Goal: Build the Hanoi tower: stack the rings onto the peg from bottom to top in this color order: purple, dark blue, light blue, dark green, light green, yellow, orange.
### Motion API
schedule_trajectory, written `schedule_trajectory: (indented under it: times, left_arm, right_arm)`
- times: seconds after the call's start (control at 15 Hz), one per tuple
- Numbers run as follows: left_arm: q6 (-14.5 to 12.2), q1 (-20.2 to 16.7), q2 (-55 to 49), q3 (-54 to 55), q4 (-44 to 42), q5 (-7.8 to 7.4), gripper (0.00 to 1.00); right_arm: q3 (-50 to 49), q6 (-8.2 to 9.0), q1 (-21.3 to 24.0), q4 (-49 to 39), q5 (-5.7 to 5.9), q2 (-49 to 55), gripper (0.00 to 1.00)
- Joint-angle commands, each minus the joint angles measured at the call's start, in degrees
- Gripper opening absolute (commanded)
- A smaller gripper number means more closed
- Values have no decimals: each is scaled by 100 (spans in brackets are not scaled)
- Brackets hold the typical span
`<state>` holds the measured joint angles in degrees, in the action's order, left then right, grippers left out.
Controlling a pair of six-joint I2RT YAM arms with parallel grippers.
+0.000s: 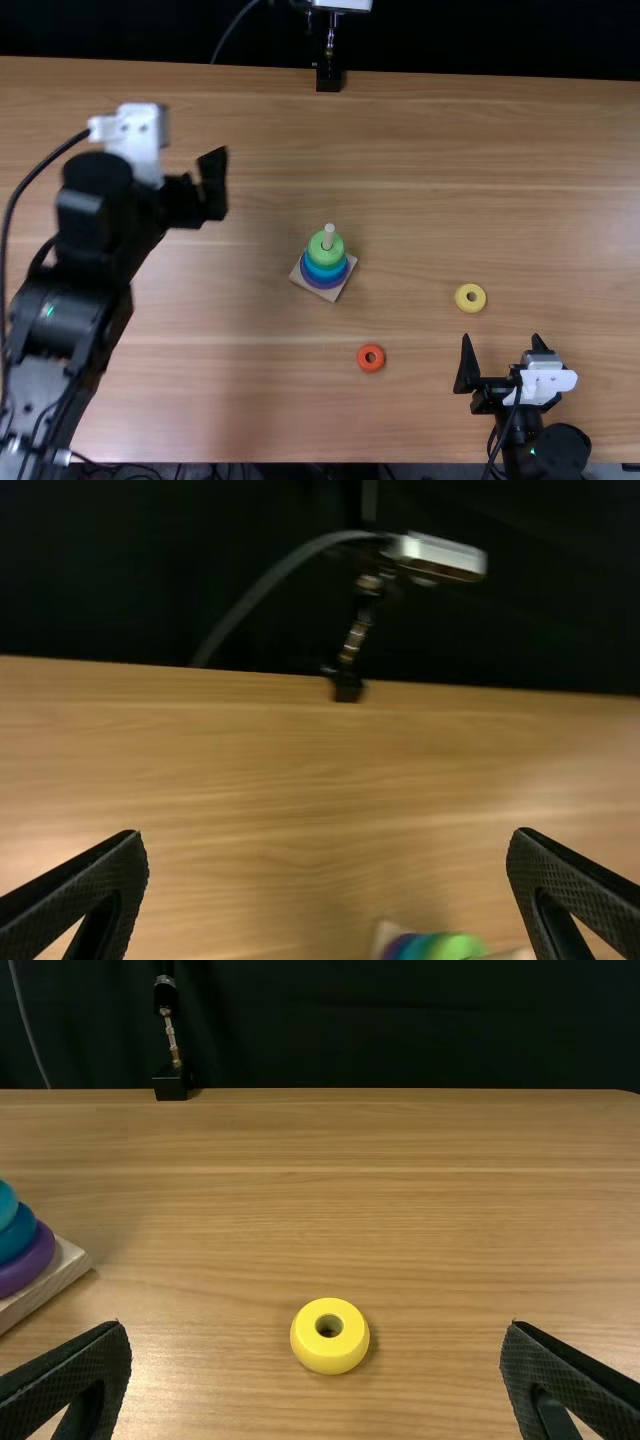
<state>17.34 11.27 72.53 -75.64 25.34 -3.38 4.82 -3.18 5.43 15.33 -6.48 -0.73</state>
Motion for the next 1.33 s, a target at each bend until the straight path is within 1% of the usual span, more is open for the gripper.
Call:
schedule_trajectory:
  times: [0.0,0.07,0.2,0.27,0.33,0.47,0.53,0.6,0.73,0.8,0.93,1.07,1.2,1.27]
  left_arm:
    - [-36,-344,-644,761,-45,11,100]
    - [-47,-450,-1127,1253,-56,63,100]
    - [-89,-582,-2094,2202,-98,538,100]
    - [-100,-643,-2490,2615,-98,612,100]
    - [-110,-661,-2947,3143,-109,612,100]
    - [-173,-670,-4010,4391,-214,559,100]
    - [-163,-661,-4520,4892,-319,549,100]
    - [-173,-661,-5021,5349,-425,549,100]
    - [-173,-652,-5829,5929,-541,549,100]
    - [-173,-678,-6093,6149,-541,549,100]
    - [-163,-951,-6541,6676,-530,549,100]
    - [-173,-969,-6946,6966,-530,538,100]
    - [-173,-933,-7025,7238,-541,517,100]
    - [-216,-933,-7148,7361,-530,517,100]
  right_arm:
    - [-385,-51,63,329,-69,73,100]
    - [-385,-41,63,329,-69,73,100]
    - [-394,-51,63,329,-69,73,100]
    - [-394,-51,63,329,-69,73,100]
    - [-385,-51,63,329,-69,73,100]
    - [-394,-51,63,329,-69,73,100]
    - [-385,-41,63,329,-69,73,100]
    - [-385,-51,63,329,-69,73,100]
    - [-385,-51,63,329,-69,73,100]
    - [-385,-51,63,329,-69,73,100]
    - [-385,-51,63,329,-69,73,100]
    - [-385,-51,63,329,-69,73,100]
    - [-385,-51,63,329,-69,73,100]
    - [-385,-51,63,329,-69,73,100]
